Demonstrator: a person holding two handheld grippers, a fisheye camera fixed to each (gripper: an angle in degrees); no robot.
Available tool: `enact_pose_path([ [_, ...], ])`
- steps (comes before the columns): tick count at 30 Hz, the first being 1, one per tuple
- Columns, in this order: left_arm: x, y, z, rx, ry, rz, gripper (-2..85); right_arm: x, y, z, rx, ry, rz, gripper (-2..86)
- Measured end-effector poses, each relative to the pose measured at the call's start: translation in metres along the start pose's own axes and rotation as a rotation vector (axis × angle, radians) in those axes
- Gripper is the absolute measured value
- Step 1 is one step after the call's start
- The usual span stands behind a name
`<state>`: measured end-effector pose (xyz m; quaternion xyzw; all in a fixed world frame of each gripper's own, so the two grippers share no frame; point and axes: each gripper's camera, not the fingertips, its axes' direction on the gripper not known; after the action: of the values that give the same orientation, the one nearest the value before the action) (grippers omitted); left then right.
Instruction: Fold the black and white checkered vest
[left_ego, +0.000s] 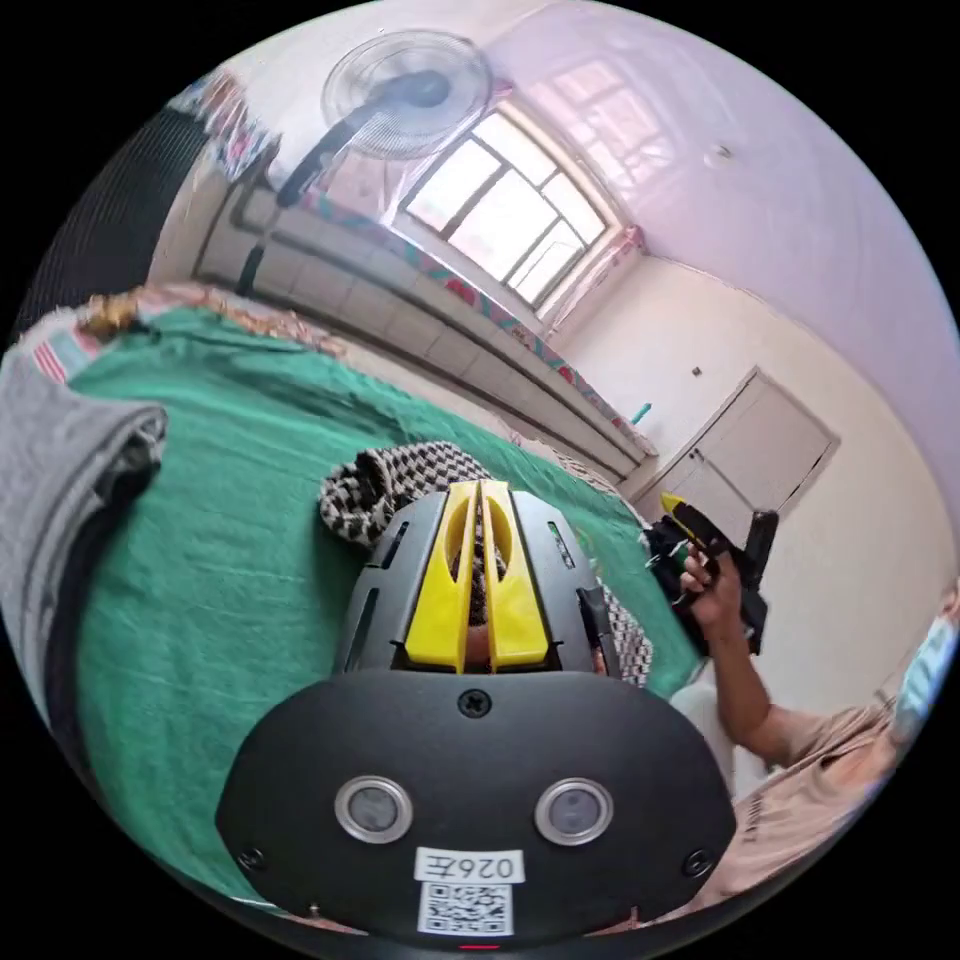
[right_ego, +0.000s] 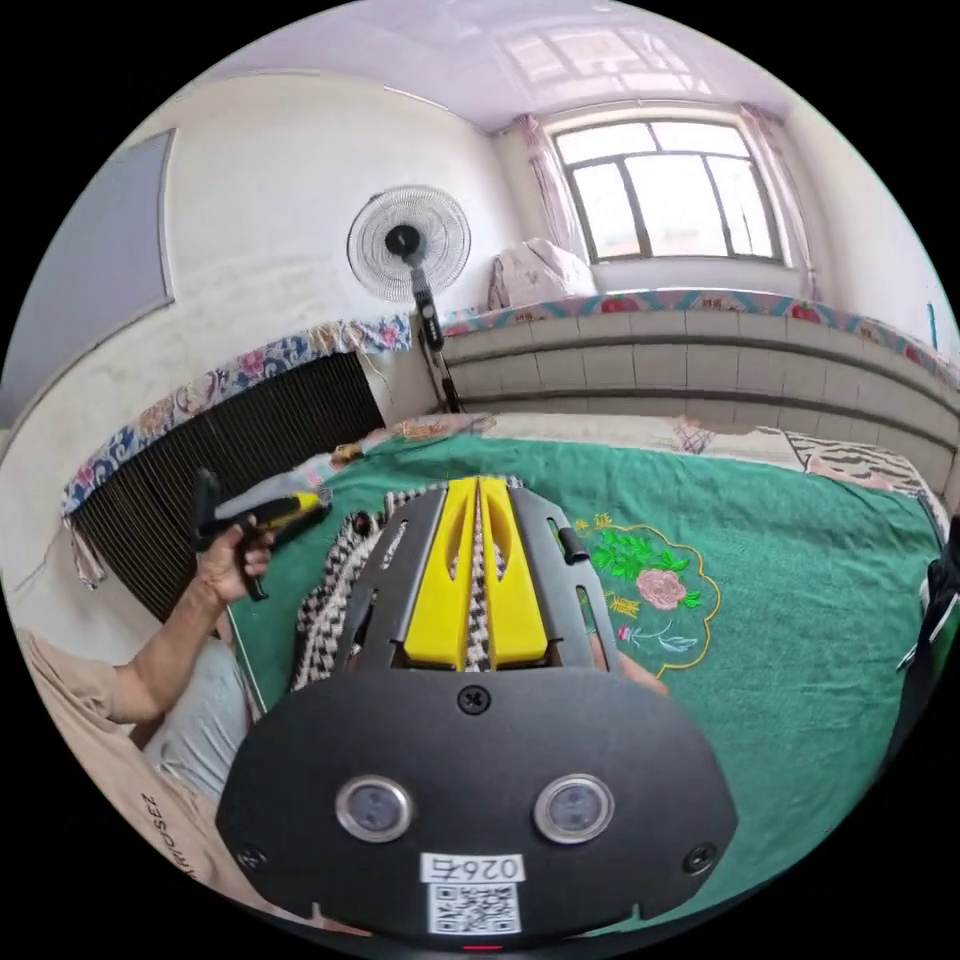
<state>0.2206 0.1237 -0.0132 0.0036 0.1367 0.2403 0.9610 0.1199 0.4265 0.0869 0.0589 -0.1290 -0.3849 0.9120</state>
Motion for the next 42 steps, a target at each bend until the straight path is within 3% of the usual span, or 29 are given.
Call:
enact_pose_path([
  [2,-0.011,0.010,0.003,-0.060,-0.045,-0.019,16.3,0.015,0.024,-0.004,-0.156,0.004,-0.065,-0.9],
  [5,-0.043,0.022,0.019,-0.191,0.077,-0.144,24.0,0.066,0.057,-0.041,-0.234,-0.007,-0.041,-0.7],
  [8,-0.071,0.038,0.032,-0.223,0.228,-0.268,23.5,0.146,0.080,-0.091,-0.232,-0.082,0.092,0.8],
  [13,-0.066,0.049,0.046,-0.317,0.151,-0.198,23.9,0.277,0.140,-0.127,-0.391,-0.172,0.291,6.5],
  [18,-0.065,0.074,0.103,-0.552,0.384,-0.223,20.8,0.384,0.216,-0.164,-0.462,-0.434,0.475,9.0],
  [24,-0.086,0.090,0.143,-0.539,0.503,-0.297,13.0,0.456,0.278,-0.258,-0.437,-0.544,0.526,7.2],
  [27,-0.094,0.090,0.129,-0.444,0.495,-0.316,7.5,0.451,0.301,-0.303,-0.443,-0.561,0.487,4.4],
  [30,-0.080,0.064,0.095,-0.363,0.370,-0.156,7.3,0.426,0.311,-0.342,-0.465,-0.558,0.367,3.9],
  [33,-0.079,0.058,0.070,-0.360,0.238,-0.114,8.1,0.400,0.324,-0.392,-0.394,-0.386,0.248,4.1],
  [39,-0.137,0.100,0.054,-0.285,0.439,-0.460,11.2,0.286,0.378,-0.465,-0.282,0.035,-0.085,10.2],
  [42,-0.148,0.123,0.033,-0.179,0.360,-0.596,11.2,0.245,0.406,-0.484,-0.231,0.121,-0.189,13.9],
])
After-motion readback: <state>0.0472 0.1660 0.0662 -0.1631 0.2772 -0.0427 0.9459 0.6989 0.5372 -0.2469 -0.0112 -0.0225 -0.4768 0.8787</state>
